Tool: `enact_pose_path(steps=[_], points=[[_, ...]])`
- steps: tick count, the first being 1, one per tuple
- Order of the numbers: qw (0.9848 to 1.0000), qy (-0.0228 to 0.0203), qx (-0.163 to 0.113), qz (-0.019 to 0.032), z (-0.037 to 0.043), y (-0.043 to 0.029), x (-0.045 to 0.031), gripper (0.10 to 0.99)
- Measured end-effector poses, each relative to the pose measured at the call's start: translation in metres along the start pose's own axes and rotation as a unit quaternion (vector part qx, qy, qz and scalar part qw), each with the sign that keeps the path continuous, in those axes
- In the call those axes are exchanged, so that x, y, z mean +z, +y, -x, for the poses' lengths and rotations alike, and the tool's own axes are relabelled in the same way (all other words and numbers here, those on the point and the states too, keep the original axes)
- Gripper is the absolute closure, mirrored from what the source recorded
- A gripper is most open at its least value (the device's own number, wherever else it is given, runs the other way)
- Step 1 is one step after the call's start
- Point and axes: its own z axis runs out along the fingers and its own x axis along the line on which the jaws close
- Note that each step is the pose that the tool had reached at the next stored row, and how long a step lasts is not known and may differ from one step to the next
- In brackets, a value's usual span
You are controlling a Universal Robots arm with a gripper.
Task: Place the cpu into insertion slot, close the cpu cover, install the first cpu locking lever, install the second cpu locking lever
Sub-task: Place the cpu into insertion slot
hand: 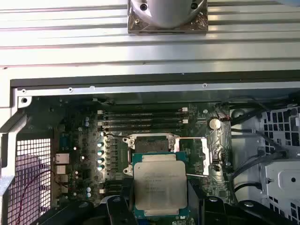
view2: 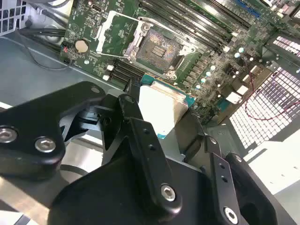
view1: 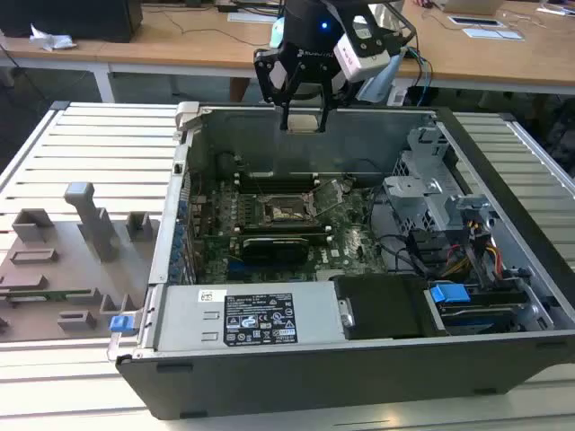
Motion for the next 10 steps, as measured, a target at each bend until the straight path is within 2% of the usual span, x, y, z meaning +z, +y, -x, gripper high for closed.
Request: enact_pose_path(steps=[10], points=[[1.0,0.0,0.0,0.0,0.0003,-0.0012,0.0136,0.541]])
